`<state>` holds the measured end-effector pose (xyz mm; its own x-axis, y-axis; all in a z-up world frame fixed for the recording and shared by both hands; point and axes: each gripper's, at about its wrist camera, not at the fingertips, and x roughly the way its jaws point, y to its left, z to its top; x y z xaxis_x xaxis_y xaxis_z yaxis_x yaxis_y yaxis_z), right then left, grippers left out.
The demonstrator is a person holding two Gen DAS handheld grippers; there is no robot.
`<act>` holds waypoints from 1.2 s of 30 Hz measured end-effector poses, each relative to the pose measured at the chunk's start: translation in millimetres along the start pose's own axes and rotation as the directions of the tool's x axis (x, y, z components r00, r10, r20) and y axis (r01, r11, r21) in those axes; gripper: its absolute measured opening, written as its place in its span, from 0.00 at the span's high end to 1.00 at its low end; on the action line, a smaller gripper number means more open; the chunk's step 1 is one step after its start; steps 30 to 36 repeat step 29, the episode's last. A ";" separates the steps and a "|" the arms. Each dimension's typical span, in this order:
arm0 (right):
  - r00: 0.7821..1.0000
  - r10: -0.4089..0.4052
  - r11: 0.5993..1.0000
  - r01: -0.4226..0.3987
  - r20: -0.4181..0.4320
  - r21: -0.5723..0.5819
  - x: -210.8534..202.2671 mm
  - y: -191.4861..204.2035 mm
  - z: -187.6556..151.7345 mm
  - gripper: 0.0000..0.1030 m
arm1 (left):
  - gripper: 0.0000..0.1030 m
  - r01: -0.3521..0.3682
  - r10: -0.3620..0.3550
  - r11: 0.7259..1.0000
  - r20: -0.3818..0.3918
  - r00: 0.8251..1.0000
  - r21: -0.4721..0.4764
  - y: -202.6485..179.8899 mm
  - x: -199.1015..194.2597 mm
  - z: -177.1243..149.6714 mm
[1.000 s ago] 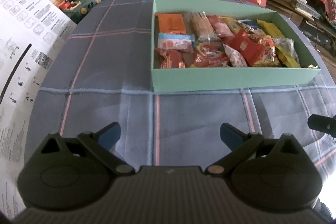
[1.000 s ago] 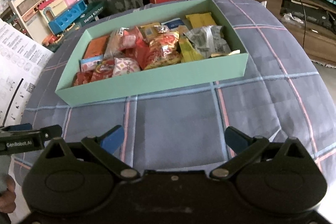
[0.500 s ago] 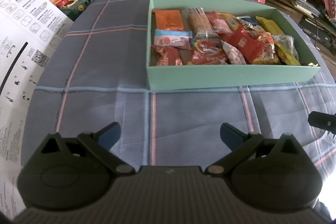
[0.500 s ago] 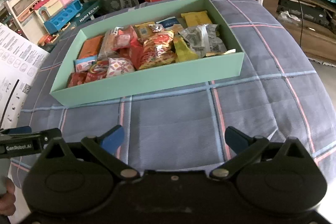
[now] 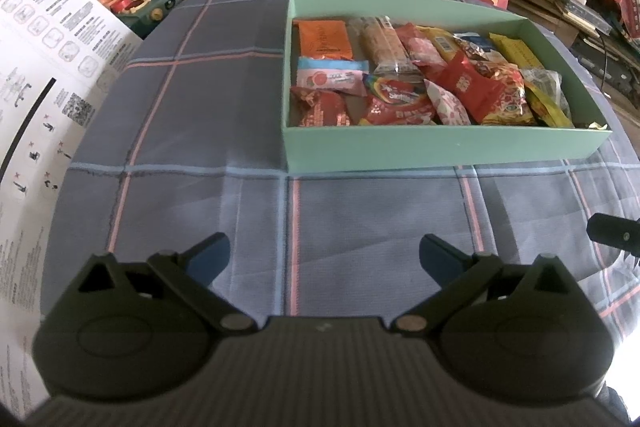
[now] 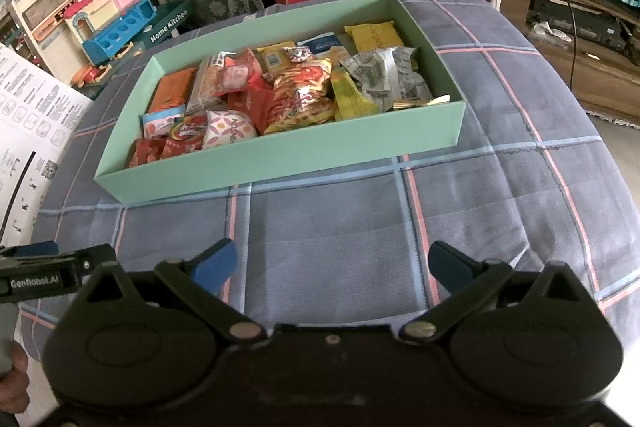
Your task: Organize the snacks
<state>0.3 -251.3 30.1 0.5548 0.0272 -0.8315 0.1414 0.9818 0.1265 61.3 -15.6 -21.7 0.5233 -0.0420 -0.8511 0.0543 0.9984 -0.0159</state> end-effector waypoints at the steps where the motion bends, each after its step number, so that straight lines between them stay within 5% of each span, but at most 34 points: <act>1: 1.000 0.000 1.000 0.000 0.000 0.000 -0.1 0.0 0.0 0.00 | 0.00 0.000 0.000 1.000 0.000 1.000 0.001 0.1 0.0 0.0; 36: 1.000 0.009 1.000 -0.009 -0.013 -0.012 -1.6 3.4 0.8 0.00 | 0.00 0.008 -0.008 1.000 -0.001 1.000 -0.007 1.1 -2.4 -0.2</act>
